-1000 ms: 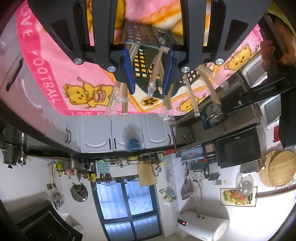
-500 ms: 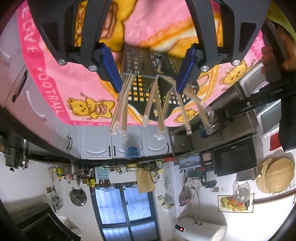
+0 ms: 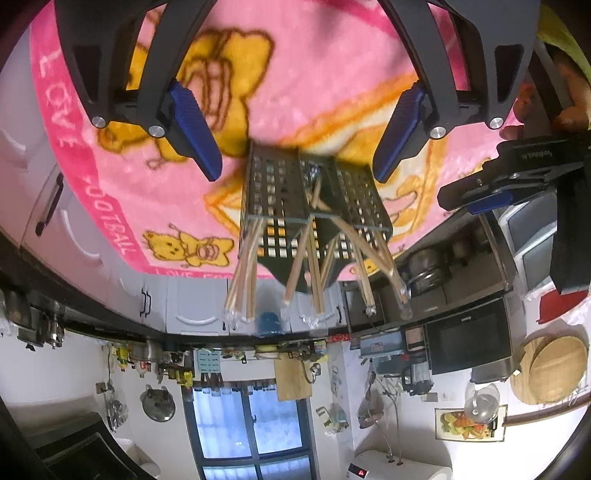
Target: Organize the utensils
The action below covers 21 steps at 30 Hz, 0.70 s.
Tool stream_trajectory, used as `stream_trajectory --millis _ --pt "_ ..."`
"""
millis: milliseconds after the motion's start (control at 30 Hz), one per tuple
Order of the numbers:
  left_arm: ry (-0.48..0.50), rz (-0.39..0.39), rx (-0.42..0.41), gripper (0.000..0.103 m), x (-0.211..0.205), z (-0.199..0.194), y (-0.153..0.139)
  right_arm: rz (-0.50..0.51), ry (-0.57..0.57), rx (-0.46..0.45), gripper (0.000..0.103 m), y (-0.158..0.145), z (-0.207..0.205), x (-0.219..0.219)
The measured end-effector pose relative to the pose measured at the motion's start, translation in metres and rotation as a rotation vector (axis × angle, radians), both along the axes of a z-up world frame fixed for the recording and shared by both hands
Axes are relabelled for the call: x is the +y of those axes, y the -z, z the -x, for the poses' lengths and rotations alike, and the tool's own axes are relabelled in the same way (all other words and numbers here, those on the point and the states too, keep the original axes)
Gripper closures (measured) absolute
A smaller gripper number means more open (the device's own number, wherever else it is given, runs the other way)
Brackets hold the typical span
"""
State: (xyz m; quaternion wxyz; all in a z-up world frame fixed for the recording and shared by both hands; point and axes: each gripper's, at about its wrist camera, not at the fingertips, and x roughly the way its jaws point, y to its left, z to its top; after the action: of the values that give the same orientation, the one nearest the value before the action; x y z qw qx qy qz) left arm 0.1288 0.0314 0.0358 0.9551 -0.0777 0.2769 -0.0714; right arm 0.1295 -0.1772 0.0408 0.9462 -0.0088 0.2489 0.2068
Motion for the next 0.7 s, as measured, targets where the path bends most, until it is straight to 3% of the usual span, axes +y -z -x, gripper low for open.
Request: stream_trajectory --millis 267,700 --pt "-0.009 -0.012 -0.038 0.011 -0.013 0.019 0.024 -0.008 0.046 -0.085 0.008 0.021 0.028 -0.015" --pt "-0.035 -0.092 -0.137 0.011 -0.039 0.041 0.042 -0.061 0.143 -0.209 0.007 0.043 0.062 -0.039"
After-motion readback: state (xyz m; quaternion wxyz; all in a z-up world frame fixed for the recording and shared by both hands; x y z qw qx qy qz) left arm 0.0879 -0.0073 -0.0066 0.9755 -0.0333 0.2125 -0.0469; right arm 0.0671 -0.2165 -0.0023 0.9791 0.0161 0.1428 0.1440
